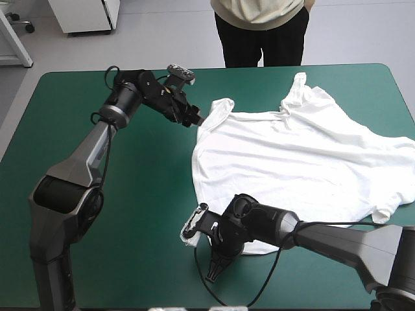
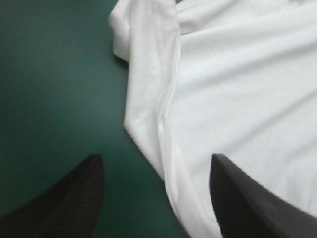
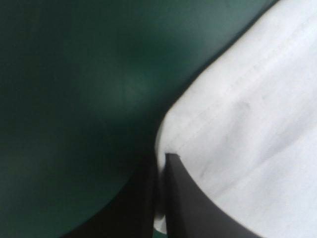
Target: Fold the cloth
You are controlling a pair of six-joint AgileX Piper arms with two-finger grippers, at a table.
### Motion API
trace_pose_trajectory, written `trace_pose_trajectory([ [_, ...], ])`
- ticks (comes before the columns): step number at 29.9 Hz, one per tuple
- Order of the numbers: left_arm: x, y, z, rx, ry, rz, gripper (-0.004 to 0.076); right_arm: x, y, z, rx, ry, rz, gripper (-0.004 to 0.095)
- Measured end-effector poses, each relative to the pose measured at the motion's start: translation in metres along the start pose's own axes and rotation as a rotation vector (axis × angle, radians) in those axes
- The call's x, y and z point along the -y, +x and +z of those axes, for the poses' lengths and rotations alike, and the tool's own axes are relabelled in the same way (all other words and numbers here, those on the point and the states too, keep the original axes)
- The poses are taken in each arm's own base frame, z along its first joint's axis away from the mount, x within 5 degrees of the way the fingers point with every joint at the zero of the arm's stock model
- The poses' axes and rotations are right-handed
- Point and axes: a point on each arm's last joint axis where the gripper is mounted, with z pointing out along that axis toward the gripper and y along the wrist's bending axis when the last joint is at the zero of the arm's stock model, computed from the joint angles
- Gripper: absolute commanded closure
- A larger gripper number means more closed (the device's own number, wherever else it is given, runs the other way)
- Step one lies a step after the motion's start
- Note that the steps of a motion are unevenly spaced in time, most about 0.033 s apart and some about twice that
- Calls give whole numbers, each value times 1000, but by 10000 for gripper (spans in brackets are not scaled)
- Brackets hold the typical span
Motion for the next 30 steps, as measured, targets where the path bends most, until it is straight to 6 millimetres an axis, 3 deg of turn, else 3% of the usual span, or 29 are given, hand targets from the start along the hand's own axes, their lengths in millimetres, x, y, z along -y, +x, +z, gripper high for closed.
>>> trace_pose_trajectory([
  [5, -1, -1, 44, -47, 17, 13, 275, 0, 0, 0, -1, 0, 0, 925],
  [10, -10, 4, 73, -75, 1, 4, 275, 0, 0, 0, -1, -1, 1, 926],
  [17, -11, 11, 94, -107, 6, 1, 276, 0, 0, 0, -1, -4, 5, 925],
  [22, 1, 9, 100, -115, 15, 38, 290, 0, 0, 0, 0, -5, 7, 925],
  [24, 8, 7, 103, -108, 18, 58, 357, 0, 0, 0, 0, -5, 7, 925],
  [29, 13, 3, 106, -76, -12, 92, 711, 0, 0, 0, 5, -6, 25, 925],
  [30, 12, 3, 106, -72, -23, 97, 729, 0, 0, 0, 6, -6, 36, 925],
])
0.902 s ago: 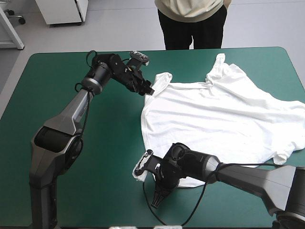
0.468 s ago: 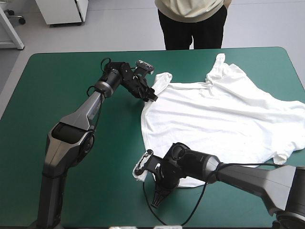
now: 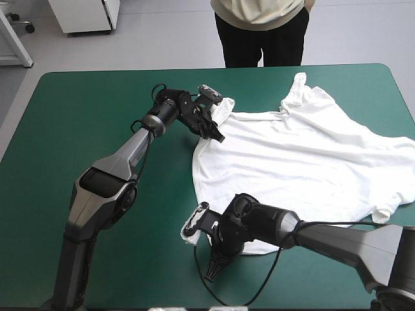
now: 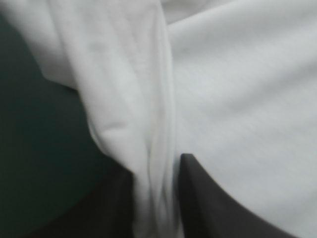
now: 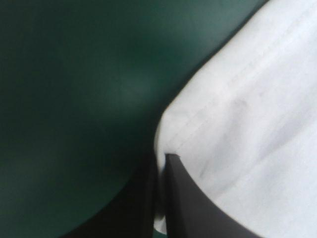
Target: Fold the cloth
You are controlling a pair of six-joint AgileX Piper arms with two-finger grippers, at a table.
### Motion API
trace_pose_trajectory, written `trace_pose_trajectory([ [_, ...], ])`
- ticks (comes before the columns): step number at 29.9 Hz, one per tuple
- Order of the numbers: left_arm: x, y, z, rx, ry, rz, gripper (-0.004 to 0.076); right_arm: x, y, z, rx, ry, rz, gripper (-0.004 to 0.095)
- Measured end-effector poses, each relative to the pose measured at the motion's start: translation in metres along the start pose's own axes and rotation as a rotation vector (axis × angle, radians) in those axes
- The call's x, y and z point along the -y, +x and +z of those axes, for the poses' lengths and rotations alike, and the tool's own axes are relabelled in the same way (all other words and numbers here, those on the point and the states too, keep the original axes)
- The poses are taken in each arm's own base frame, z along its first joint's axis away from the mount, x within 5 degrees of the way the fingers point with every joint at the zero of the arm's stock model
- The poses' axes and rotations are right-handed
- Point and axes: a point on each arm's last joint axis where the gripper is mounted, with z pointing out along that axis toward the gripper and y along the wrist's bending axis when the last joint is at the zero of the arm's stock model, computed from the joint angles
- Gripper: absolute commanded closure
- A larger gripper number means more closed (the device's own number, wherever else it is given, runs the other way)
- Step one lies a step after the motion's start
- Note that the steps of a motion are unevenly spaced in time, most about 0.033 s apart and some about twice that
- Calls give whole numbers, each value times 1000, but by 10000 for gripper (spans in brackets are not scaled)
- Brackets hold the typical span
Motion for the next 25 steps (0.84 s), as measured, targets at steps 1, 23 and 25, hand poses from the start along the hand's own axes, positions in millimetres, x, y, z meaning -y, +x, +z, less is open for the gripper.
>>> trace_pose_trajectory([
  [1, -2, 0, 0, 1, -12, 3, 734, 0, 0, 0, 3, 0, 8, 925],
  [23, -15, -24, -175, 203, -214, 15, 733, 3, 0, -89, 399, 69, 280, 925],
  [25, -9, -23, -212, 259, -238, 7, 733, 9, 3, -127, 502, 144, 283, 925],
])
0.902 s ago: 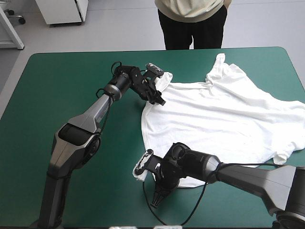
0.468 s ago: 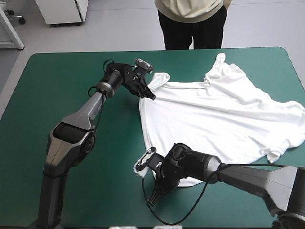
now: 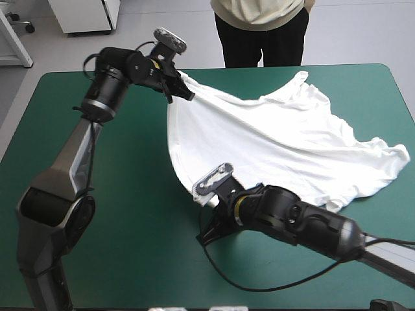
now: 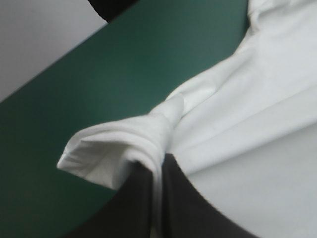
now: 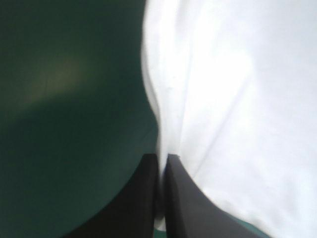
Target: Fold the cloth
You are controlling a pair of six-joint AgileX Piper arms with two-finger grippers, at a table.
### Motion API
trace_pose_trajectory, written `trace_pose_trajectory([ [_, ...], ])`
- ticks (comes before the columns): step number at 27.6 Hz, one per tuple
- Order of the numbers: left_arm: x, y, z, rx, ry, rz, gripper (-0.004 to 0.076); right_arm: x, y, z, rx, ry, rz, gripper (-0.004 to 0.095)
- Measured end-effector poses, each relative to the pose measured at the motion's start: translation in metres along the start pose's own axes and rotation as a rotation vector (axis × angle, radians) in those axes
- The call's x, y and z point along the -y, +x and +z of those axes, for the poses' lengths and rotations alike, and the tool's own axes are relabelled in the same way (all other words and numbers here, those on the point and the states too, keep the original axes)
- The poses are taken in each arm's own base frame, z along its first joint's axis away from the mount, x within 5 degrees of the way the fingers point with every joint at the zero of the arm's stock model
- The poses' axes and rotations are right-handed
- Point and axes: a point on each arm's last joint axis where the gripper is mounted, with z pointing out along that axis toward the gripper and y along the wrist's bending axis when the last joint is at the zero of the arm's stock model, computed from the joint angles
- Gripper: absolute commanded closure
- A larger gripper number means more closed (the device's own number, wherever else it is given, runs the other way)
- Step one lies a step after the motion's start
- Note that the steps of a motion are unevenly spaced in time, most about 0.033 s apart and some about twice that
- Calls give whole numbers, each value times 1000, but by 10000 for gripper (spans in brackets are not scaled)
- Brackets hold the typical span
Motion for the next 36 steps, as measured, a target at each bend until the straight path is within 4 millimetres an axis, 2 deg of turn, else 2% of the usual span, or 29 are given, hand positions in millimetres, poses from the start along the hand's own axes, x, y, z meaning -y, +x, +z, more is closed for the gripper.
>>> trace_pose_trajectory([
  [2, -2, -6, -34, 46, -27, -8, 733, 9, -16, -33, 97, 61, -9, 925],
  [8, 3, -12, -112, 138, -69, -7, 733, 30, -53, -120, 331, 194, -38, 925],
  [13, 6, -11, -172, 241, -146, -22, 733, 43, -76, -181, 505, 302, -80, 925],
  [17, 9, -9, -222, 363, -209, -41, 733, 52, -87, -224, 631, 367, -101, 925],
  [22, 17, -3, -283, 540, -268, -38, 733, 63, -91, -282, 786, 417, -115, 925],
  [23, 19, -1, -295, 575, -279, -35, 733, 65, -90, -294, 819, 422, -116, 925],
  [24, 23, 3, -316, 635, -296, -31, 733, 69, -88, -316, 877, 427, -128, 925],
  [26, 27, 9, -337, 698, -316, -24, 733, 72, -83, -338, 935, 422, -152, 925],
  [31, 37, 21, -383, 852, -357, 4, 733, 75, -70, -381, 1073, 390, -215, 924],
  [36, 48, 32, -427, 1034, -398, 34, 733, 78, -63, -407, 1189, 422, -279, 924],
])
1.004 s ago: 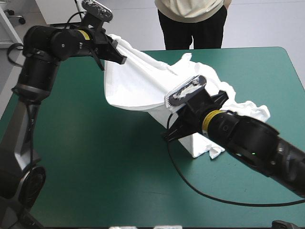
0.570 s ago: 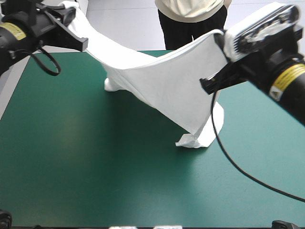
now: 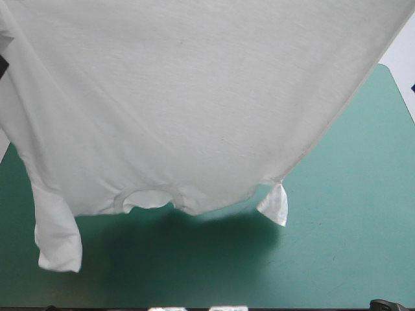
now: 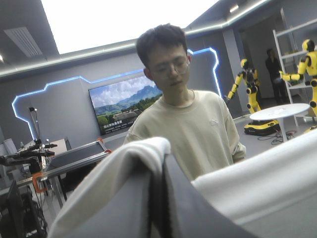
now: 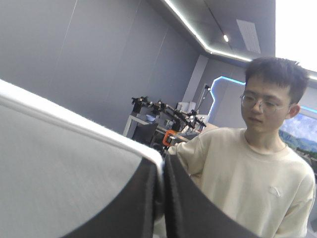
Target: Fold the cloth
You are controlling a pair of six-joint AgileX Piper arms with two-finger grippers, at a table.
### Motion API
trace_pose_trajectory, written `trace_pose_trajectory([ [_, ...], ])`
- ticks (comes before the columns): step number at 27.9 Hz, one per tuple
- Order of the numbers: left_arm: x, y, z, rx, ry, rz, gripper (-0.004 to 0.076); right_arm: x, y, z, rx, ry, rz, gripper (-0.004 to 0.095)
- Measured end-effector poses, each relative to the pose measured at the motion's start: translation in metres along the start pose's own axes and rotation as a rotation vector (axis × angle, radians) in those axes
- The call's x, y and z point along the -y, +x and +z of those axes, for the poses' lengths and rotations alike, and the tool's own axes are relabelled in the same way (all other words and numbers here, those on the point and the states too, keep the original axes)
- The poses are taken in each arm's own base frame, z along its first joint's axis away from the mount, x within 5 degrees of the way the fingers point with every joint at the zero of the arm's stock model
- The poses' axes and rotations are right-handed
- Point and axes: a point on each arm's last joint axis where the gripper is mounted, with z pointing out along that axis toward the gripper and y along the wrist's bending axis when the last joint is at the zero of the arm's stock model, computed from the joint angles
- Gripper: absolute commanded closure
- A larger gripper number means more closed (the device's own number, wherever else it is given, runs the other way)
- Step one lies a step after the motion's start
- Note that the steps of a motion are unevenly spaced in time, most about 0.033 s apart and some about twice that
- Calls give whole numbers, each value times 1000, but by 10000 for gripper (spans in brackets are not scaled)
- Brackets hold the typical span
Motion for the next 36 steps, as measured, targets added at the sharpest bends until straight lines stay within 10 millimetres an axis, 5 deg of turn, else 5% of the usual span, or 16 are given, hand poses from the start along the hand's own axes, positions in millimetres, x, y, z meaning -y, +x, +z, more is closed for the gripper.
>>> trace_pose_trajectory([
  [3, -1, -3, -1, 27, -7, 4, 733, 2, -3, 0, 25, 16, -23, 925],
  [9, 3, 14, 29, -28, 2, 12, 733, -6, 12, 30, -88, 154, -84, 925],
  [15, 9, 60, 89, -171, -5, 61, 733, -26, 32, 69, -204, 253, -167, 925],
  [20, 18, 96, 129, -239, 12, 67, 733, -24, 58, 97, -295, 273, -138, 925],
  [24, 21, 110, 148, -222, 0, 82, 733, -10, 103, 142, -329, 253, -82, 925],
  [29, 18, 125, 181, -62, -82, 165, 733, 36, 161, 187, -241, 257, 29, 925],
  [36, 1, 142, 208, 65, -168, 188, 733, 71, 137, 177, -59, 297, 51, 926],
])
